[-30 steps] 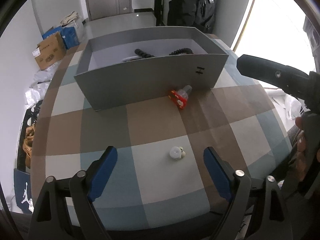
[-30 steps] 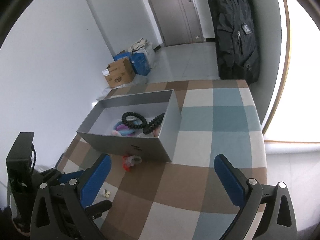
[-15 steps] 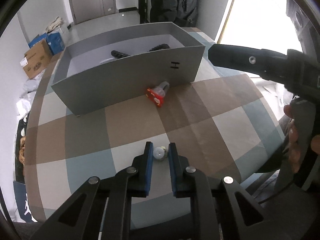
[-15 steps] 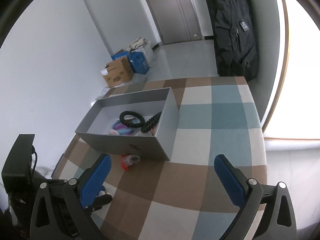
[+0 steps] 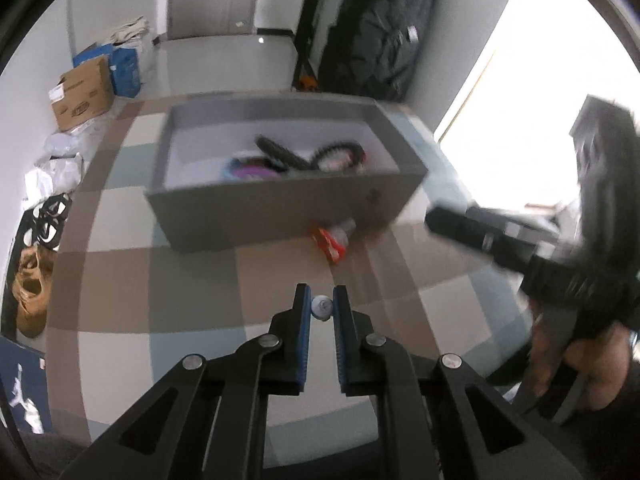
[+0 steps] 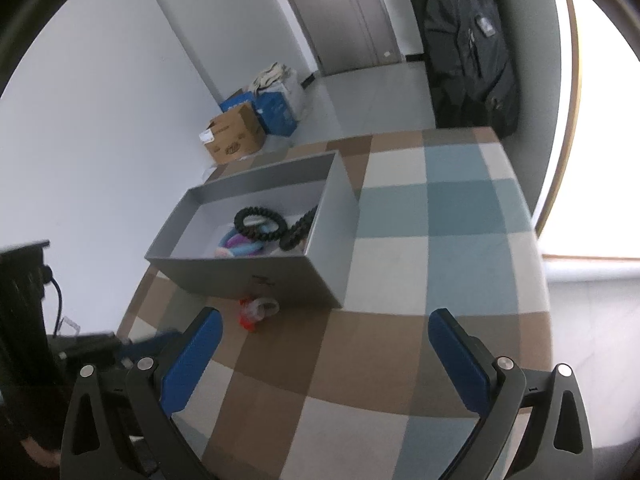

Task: Organize jewelry
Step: 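Grasp the red pacifier clip with the right tool while the left tool holds the charm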

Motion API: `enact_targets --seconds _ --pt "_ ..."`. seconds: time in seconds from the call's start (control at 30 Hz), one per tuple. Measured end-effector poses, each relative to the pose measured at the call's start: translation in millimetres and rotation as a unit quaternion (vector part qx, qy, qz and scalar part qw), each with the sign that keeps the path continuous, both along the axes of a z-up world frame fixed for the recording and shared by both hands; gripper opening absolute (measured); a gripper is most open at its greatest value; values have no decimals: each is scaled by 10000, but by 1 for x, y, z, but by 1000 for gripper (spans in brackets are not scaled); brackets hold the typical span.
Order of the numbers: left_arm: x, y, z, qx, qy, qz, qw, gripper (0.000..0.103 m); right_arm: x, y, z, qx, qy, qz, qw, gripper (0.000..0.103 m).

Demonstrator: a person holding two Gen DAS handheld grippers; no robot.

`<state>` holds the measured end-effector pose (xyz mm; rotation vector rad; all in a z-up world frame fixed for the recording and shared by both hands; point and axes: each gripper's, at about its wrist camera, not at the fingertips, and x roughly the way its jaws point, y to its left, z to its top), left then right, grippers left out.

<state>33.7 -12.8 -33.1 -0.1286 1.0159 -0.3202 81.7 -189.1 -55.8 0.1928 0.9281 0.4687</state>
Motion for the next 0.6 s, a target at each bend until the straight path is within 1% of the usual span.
enact_targets --seconds 0.13,0.23,0.27,0.43,0.53,0.6 --pt "8 21 8 -437 -117 352 9984 7 -3 13 -2 -31 -21 222 9997 103" --pt "14 35 12 -788 -166 622 9948 7 -5 28 -2 -108 -94 427 9990 103" --pt "16 39 12 -849 -167 679 9939 7 -6 32 -3 -138 -108 482 9987 102" --pt "31 56 10 -1026 -144 908 9905 7 -7 57 -10 -276 -84 738 9969 93" --pt "33 63 9 -1103 -111 960 9892 7 -5 68 -16 -524 -48 663 9964 87" --pt "34 65 8 -1104 -115 991 9889 7 -4 73 -22 -574 41 632 9963 78"
